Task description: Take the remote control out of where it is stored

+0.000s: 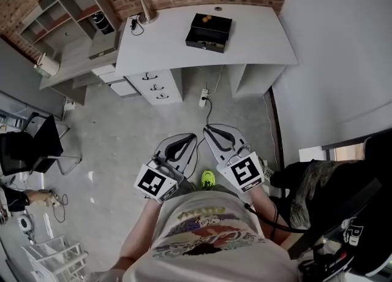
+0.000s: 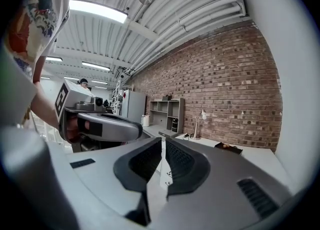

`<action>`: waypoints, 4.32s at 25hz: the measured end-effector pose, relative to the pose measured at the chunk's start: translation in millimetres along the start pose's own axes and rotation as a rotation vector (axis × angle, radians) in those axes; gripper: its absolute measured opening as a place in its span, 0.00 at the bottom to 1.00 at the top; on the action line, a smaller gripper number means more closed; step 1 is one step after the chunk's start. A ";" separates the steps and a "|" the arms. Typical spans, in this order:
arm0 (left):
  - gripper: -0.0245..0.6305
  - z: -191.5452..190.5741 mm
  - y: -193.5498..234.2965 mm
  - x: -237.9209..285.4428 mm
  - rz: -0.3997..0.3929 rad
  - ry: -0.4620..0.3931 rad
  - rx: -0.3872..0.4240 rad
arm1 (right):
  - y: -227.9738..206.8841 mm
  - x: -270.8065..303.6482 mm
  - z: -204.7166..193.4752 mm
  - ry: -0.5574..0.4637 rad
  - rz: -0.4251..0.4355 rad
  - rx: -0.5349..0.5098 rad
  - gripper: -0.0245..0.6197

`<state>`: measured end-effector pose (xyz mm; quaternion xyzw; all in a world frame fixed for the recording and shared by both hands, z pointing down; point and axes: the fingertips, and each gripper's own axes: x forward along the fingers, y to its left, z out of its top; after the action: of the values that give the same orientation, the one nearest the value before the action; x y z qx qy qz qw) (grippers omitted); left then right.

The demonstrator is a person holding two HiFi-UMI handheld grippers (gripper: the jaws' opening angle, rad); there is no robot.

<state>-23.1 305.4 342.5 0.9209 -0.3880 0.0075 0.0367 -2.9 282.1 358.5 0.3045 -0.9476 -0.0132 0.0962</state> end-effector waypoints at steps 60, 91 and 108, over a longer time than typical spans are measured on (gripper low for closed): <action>0.05 -10.0 290.0 255.3 -0.139 0.078 0.004 | -284.9 251.1 -18.3 0.135 -0.085 0.027 0.20; 0.05 -37.7 352.9 361.4 -0.042 0.128 -0.022 | -393.3 298.9 -88.7 0.329 0.045 -0.002 0.24; 0.05 -84.6 381.9 374.2 0.006 0.186 -0.073 | -411.7 330.5 -146.8 0.474 0.120 -0.045 0.24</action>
<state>-33.5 -221.5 466.3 0.9130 -0.3858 0.0792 0.1062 -1.5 -239.7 525.7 0.2399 -0.9145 0.0434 0.3229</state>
